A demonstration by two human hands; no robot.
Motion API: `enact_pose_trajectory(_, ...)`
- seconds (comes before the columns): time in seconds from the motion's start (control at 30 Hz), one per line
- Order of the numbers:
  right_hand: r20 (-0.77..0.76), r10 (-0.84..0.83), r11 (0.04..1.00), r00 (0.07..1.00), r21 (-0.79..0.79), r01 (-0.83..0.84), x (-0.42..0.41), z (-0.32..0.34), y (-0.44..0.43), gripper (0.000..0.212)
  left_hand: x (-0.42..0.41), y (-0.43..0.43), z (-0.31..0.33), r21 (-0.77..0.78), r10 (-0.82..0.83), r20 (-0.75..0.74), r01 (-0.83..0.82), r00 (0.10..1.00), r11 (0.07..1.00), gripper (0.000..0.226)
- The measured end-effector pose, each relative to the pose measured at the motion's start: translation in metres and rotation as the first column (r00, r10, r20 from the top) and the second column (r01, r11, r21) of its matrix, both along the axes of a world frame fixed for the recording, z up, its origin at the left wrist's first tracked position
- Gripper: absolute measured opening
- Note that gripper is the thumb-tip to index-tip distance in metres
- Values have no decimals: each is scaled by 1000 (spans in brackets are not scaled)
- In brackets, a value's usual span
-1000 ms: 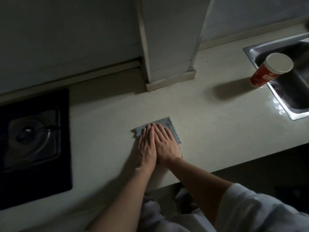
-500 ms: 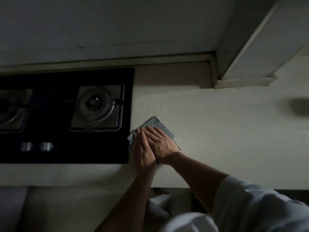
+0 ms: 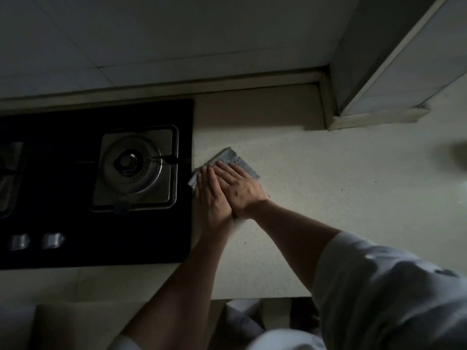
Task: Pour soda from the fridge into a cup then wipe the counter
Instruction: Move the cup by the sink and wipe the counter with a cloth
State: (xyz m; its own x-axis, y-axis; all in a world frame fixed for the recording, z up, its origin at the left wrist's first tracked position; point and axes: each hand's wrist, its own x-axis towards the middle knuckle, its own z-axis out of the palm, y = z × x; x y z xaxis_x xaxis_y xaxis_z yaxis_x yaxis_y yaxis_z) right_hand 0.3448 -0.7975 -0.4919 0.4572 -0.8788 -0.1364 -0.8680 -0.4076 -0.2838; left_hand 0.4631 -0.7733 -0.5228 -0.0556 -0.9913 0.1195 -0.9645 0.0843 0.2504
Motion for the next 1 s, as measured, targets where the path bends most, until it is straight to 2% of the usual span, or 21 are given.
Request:
enact_pose_trajectory(0.13, 16, -141, 990, 990, 30, 140, -6, 0, 1, 59, -8, -19, 0, -10, -147, -48, 146, 988, 989, 62)
enact_pose_trajectory(0.27, -7, -236, 971, 972, 46, 236, -27, 0, 6, 60, -29, -30, -10, 19, -242, -164, 248, 956, 969, 71)
enact_pose_trajectory(0.37, -8, -287, 957, 958, 33, 288, -51, 6, 13, 64, -56, -29, -10, 0, -282, -206, 288, 937, 958, 57)
enact_pose_trajectory(0.63, -70, -430, 902, 900, 10, 431, -89, 9, 55, 66, -101, -3, -12, -47, -428, -234, 429, 873, 902, 54)
enact_pose_trajectory(0.83, -56, -381, 923, 923, 36, 383, -56, 11, 82, 64, -70, 32, -4, -6, -376, -231, 385, 897, 923, 53)
enact_pose_trajectory(1.0, -17, -281, 957, 960, 67, 282, -17, 9, 62, 63, -24, 21, -4, -7, -293, -170, 297, 941, 955, 56)
